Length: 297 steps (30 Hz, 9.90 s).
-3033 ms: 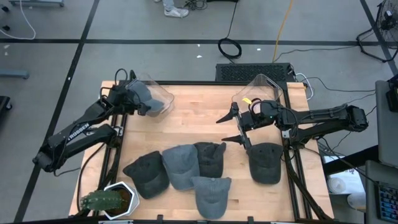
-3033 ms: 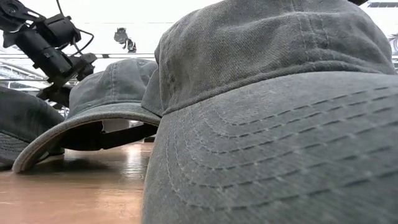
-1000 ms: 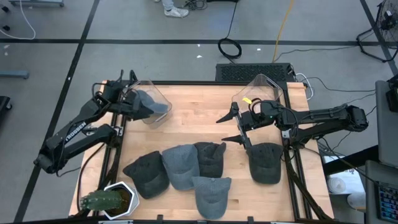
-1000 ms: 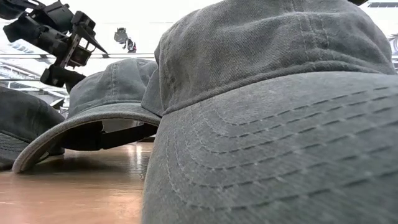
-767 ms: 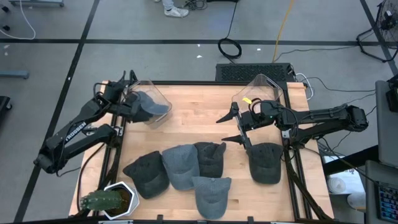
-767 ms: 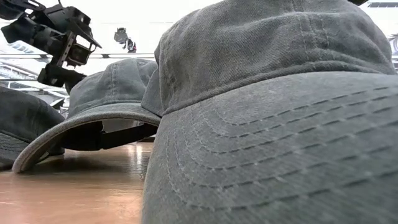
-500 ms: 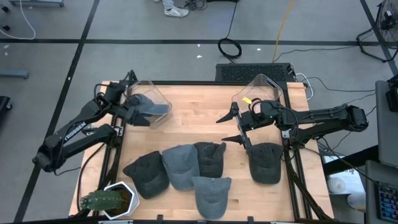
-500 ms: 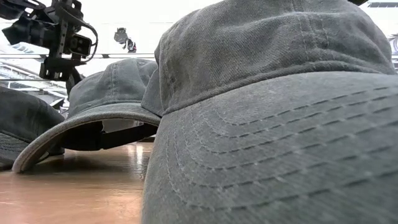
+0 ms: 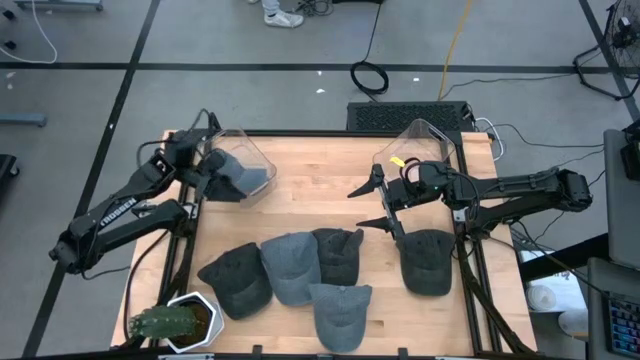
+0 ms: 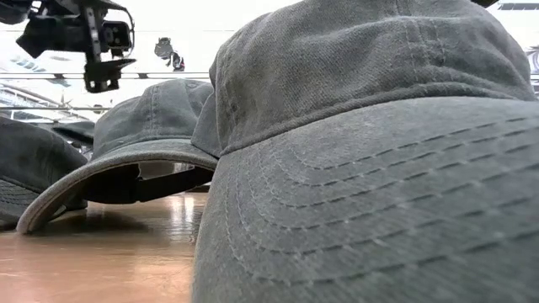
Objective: Pick & Place hat
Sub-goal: Put the right blue cap into the left transparent bin, then put the left blue cap into the left transparent bin
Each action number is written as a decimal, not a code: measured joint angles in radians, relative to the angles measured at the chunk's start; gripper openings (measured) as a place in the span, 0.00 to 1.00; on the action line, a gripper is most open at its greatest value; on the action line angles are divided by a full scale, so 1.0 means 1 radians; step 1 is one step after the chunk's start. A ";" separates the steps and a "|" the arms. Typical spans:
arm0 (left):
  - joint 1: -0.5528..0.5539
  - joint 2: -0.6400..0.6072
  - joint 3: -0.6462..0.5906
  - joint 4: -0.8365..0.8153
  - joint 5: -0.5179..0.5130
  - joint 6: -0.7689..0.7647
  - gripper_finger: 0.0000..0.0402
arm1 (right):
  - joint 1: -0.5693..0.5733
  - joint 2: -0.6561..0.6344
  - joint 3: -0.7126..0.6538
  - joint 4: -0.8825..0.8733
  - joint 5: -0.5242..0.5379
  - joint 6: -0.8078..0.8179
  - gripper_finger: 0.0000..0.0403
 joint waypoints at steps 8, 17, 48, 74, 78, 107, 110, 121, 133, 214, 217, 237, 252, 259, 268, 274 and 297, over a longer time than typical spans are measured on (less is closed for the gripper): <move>-0.076 0.004 0.000 0.093 -0.337 0.025 0.87 | 0.000 0.000 0.000 0.000 0.000 -0.001 0.82; -0.345 0.017 0.074 0.010 -0.733 0.447 0.87 | 0.000 0.000 0.000 -0.004 0.000 -0.002 0.82; -1.206 0.601 0.384 -1.084 -1.798 -0.273 0.87 | -0.086 0.000 0.000 -0.109 0.001 -0.167 0.82; -1.063 0.697 0.288 -1.178 -1.678 -0.520 0.87 | -0.138 -0.012 -0.001 -0.112 -0.007 -0.326 0.82; -0.993 0.697 0.288 -1.125 -1.643 -0.399 0.87 | -0.138 -0.012 -0.001 -0.107 -0.007 -0.342 0.82; -0.728 0.697 0.287 -1.076 -1.780 -0.078 0.03 | -0.138 -0.012 -0.001 -0.104 -0.005 -0.340 0.82; -0.728 0.697 0.292 -1.085 -1.787 -0.055 0.01 | -0.138 -0.012 -0.001 -0.104 -0.004 -0.340 0.82; -0.646 0.602 0.370 -1.073 -1.451 -0.189 0.04 | -0.141 -0.012 0.000 -0.103 -0.004 -0.344 0.82; -0.433 0.586 0.353 -1.080 -1.298 -0.155 0.01 | -0.150 -0.012 0.000 -0.097 -0.006 -0.341 0.82; -0.256 0.862 0.283 -0.322 -1.368 0.241 0.01 | -0.151 -0.012 0.000 -0.097 -0.004 -0.319 0.82; -0.258 0.838 0.294 -0.325 -1.369 0.243 0.01 | -0.150 -0.012 0.000 -0.097 -0.004 -0.316 0.82; -0.479 0.367 0.325 -0.219 -1.059 0.338 0.03 | -0.150 -0.012 0.000 -0.111 -0.004 -0.283 0.82; -0.683 0.755 0.324 0.013 -0.607 0.339 0.59 | -0.150 -0.012 0.000 -0.121 -0.006 -0.268 0.82; -0.690 0.799 0.324 0.027 -0.638 0.364 0.70 | -0.150 -0.012 0.000 -0.123 -0.006 -0.268 0.82; -0.679 0.809 0.324 0.024 -0.608 0.376 0.71 | -0.150 -0.012 0.000 -0.150 -0.007 -0.268 0.82; -0.727 0.837 0.326 0.033 -0.603 0.376 0.71 | -0.150 -0.012 0.000 -0.153 -0.007 -0.268 0.82; -0.784 0.718 0.325 0.214 -0.368 0.233 0.71 | -0.150 -0.012 0.000 -0.149 -0.006 -0.261 0.82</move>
